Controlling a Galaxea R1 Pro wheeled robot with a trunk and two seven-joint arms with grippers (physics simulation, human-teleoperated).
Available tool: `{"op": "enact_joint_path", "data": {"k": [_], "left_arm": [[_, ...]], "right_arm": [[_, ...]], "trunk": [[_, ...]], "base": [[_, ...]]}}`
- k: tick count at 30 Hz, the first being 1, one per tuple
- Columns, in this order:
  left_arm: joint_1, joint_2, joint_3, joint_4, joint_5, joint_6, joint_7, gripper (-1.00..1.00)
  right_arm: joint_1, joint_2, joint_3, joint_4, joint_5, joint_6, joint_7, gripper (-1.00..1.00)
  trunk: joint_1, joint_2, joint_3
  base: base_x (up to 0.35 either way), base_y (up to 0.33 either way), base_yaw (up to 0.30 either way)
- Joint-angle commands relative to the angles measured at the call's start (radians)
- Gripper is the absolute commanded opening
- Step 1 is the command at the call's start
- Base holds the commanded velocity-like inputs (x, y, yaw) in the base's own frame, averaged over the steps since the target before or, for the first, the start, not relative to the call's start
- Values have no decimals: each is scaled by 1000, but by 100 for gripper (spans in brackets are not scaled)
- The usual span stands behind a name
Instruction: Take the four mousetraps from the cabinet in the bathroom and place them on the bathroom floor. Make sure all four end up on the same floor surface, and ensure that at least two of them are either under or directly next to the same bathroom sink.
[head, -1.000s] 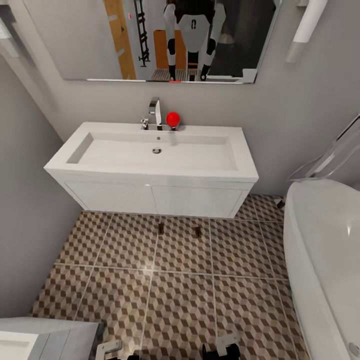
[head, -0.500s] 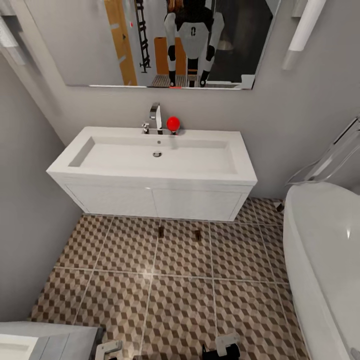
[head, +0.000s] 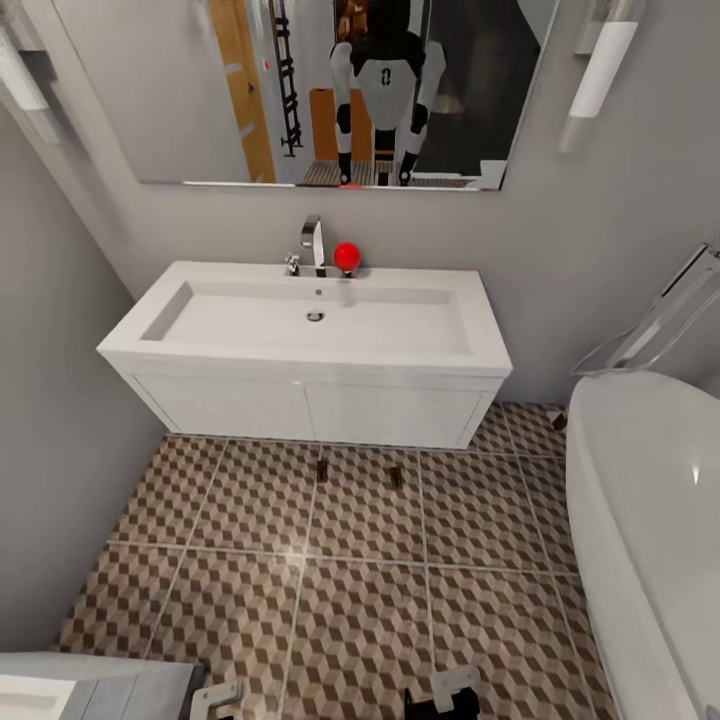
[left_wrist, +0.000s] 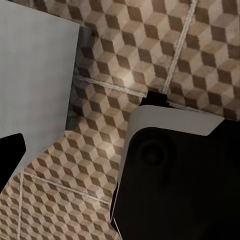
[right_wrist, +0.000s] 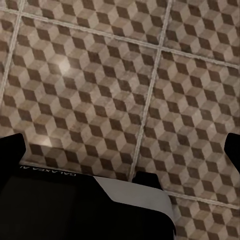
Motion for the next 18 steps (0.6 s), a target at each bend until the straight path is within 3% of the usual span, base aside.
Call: {"op": "enact_joint_path", "data": {"k": [1,11,18], "left_arm": [[0,0,-8,0,8,-2,4,100],[0,10,-10,8,7,1,7,100],[1,27,-10,62,7,2,9,100]], "right_arm": [[-1,0,9,1,-8,-3,-3,100],[-1,0,9,1,-9,-3,-3,100],[-1,-1,9,1,-9,-4,-3,100]], "trunk": [[1,-1,0],[1,-1,16],[1,-1,28]], "base": [[0,0,0],[0,0,0],[0,0,0]]}}
